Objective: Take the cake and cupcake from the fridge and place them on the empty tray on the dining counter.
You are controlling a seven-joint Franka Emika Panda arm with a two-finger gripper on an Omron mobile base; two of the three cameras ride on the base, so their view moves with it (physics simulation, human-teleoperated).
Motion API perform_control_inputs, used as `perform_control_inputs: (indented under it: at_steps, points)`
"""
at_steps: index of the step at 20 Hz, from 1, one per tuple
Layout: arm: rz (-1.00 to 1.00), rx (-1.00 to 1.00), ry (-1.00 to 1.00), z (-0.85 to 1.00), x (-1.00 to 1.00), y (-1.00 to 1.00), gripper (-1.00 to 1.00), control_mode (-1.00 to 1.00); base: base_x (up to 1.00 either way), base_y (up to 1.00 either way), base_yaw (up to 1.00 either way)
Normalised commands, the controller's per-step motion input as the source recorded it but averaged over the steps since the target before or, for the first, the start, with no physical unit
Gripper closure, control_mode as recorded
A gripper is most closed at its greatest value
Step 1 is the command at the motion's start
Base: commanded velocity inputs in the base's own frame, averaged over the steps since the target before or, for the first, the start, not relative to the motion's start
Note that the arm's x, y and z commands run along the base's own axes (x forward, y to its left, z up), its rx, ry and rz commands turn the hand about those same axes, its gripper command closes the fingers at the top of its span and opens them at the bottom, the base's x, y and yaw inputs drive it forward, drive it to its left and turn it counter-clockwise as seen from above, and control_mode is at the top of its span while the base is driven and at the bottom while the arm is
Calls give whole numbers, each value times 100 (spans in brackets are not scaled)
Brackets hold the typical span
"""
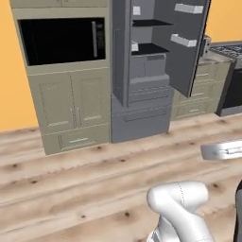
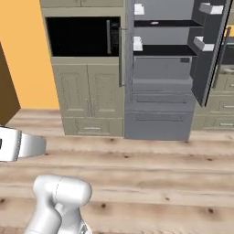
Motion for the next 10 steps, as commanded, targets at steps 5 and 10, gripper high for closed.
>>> perform_control_inputs:
  at_steps: [5, 10]
  points:
    - [0, 0, 0, 0, 0, 0, -100, 100, 100, -41, 0]
    - [0, 0, 0, 0, 0, 0, -100, 100, 100, -91, 8]
